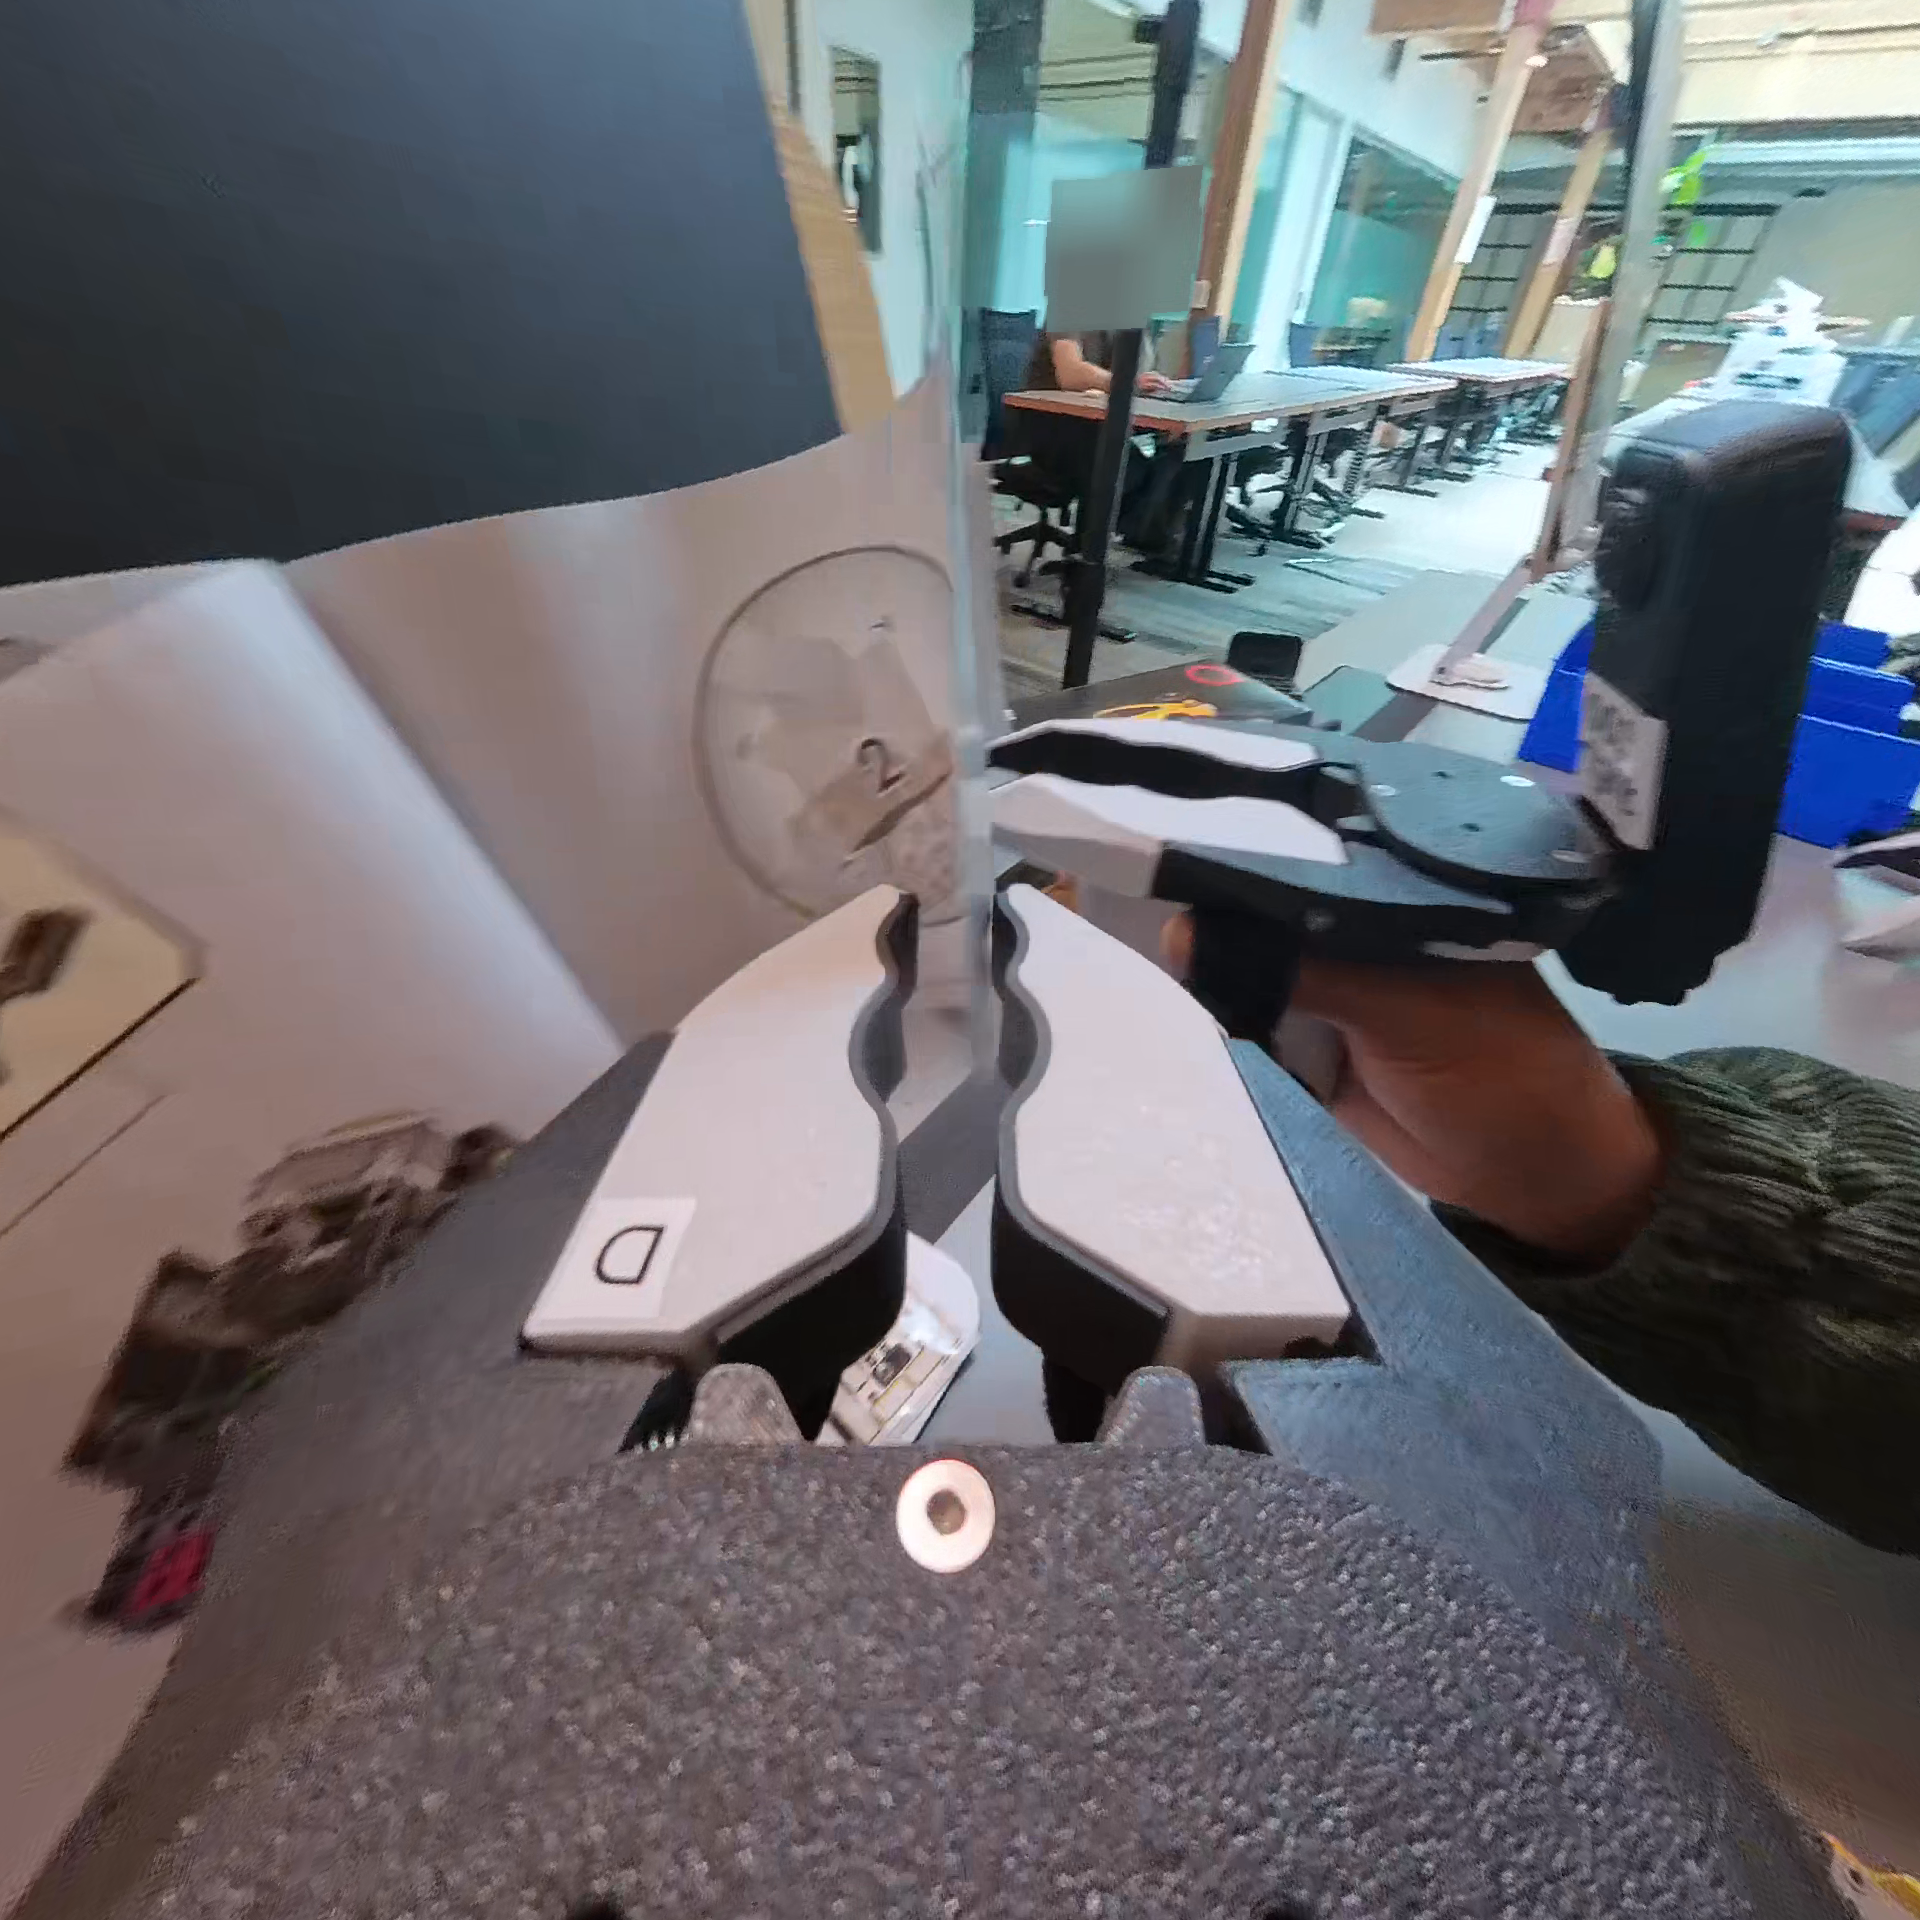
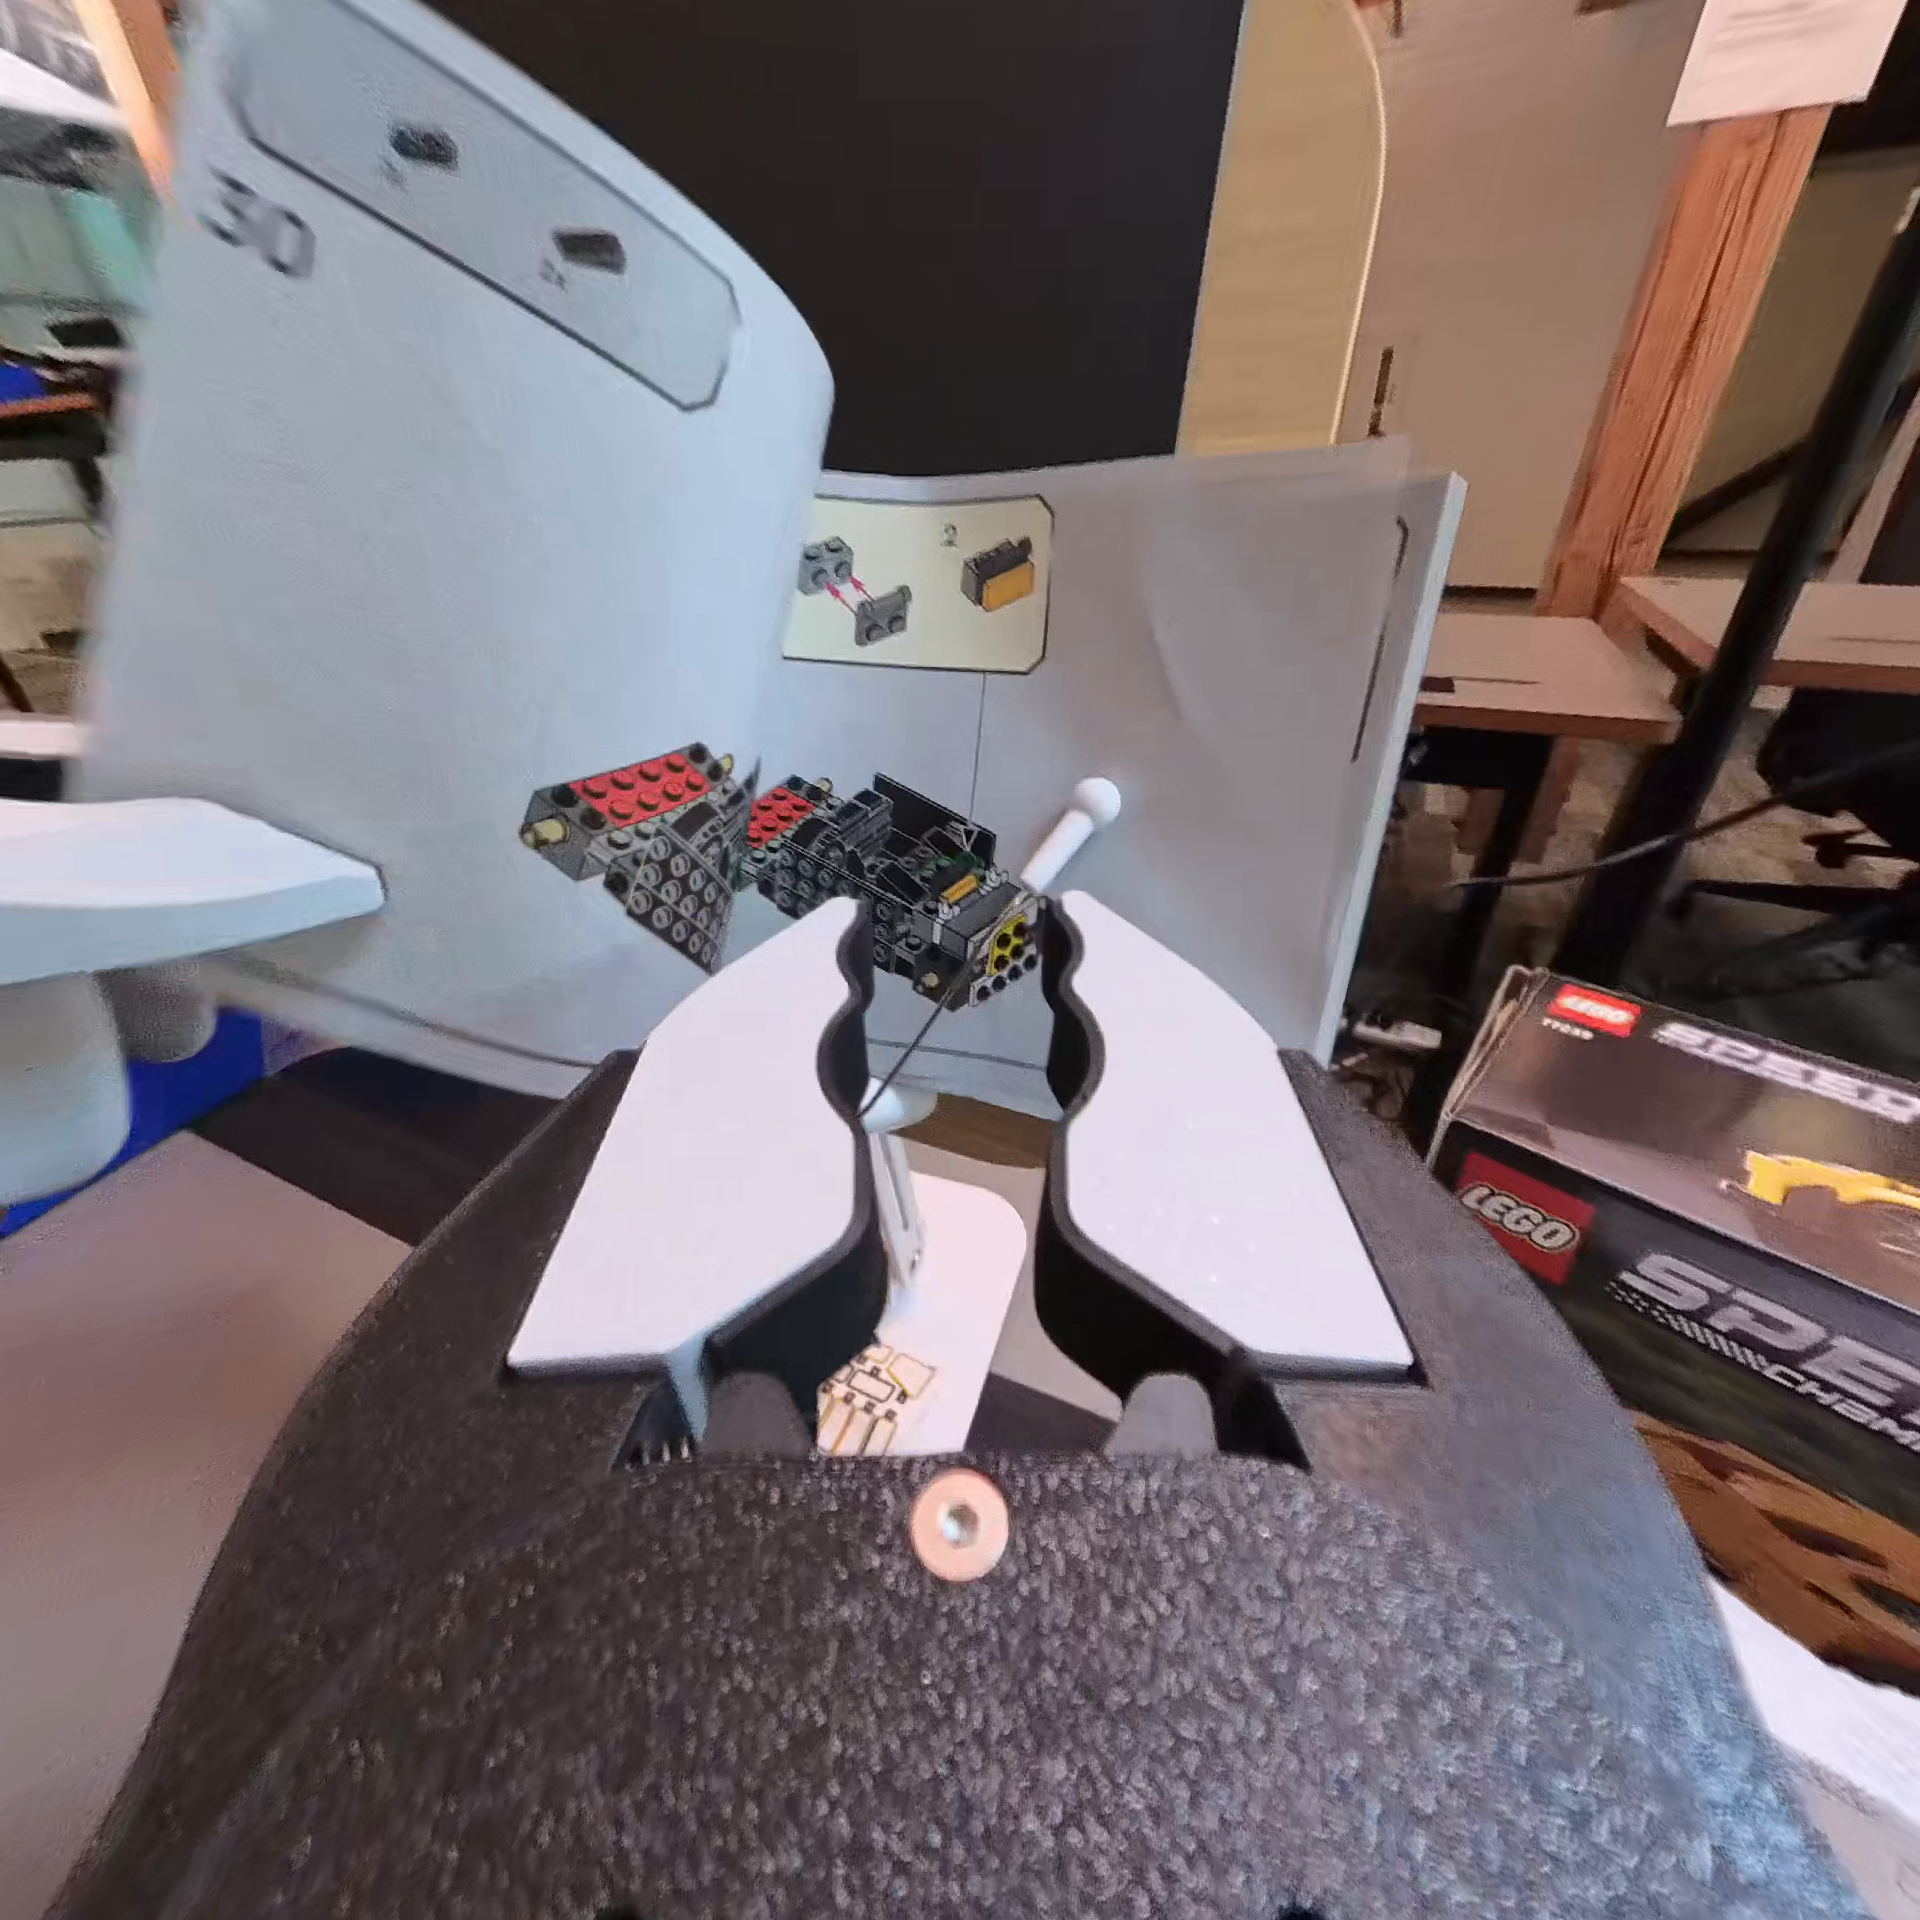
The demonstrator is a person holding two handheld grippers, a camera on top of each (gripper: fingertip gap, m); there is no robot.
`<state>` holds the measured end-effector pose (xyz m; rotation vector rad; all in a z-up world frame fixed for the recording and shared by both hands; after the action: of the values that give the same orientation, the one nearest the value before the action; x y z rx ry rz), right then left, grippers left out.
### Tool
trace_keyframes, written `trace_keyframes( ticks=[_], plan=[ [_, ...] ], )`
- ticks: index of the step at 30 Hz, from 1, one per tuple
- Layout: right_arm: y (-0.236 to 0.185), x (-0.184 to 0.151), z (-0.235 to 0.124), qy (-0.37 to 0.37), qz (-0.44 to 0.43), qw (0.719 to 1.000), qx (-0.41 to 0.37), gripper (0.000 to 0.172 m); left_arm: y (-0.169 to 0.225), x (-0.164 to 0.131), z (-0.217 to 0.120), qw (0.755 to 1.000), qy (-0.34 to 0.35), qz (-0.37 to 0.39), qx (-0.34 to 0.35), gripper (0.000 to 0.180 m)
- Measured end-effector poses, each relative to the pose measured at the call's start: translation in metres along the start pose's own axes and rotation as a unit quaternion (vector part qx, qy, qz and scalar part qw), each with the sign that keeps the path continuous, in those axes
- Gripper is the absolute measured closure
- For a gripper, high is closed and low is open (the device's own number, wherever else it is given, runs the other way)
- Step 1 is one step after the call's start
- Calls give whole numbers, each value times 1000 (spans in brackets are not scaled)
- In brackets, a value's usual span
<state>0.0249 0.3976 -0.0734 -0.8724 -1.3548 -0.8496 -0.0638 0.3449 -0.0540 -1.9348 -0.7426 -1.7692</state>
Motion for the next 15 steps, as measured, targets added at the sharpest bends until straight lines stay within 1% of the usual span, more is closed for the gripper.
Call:
trace_keyframes(
  ticks=[1,2,3,4,5,6,7,8,9,10,12,14,15],
  plan=[
    [2,-3,4,-11,3,1000,-7,139,7,1,5,1000,0,8,-12,165],
    [5,-5,9,-22,3,1000,-14,138,16,3,9,999,0,16,-32,160],
    [7,-7,14,-32,-1,999,-23,138,30,5,13,997,1,22,-73,155],
    [9,-8,19,-38,-2,999,-28,142,49,6,14,991,-2,22,-129,152],
    [11,-10,23,-40,1,999,-32,152,64,7,14,984,-4,20,-175,146],
    [13,-10,24,-34,7,999,-33,158,77,8,12,977,-2,24,-210,143],
    [14,-11,23,-29,20,999,-29,159,83,11,10,974,1,32,-223,142],
    [15,-13,22,-22,41,999,-27,161,82,14,9,976,7,45,-212,143],
    [16,-15,20,-13,63,998,-26,161,76,16,9,981,12,58,-186,147],
    [19,-18,17,-5,87,996,-26,161,63,17,11,987,7,64,-145,152],
    [25,-25,13,10,146,989,-22,161,27,11,14,997,-29,73,-26,156],
    [28,-31,10,27,203,979,-11,161,-6,1,13,990,-72,98,77,159],
    [29,-34,8,34,224,974,-7,161,-16,-4,13,983,-94,117,107,160]
  ],
)
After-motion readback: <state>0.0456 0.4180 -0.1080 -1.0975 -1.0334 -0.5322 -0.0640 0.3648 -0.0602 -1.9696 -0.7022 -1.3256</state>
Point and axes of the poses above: each gripper's, where its closed fingertips meet, z out along the fingers, x out of its top, y = z × x across the jaws, the point moved 2 cm from there along -z, back along the fingers, and after that the axes turned 1 degree about -x, right-handed, at the moved point
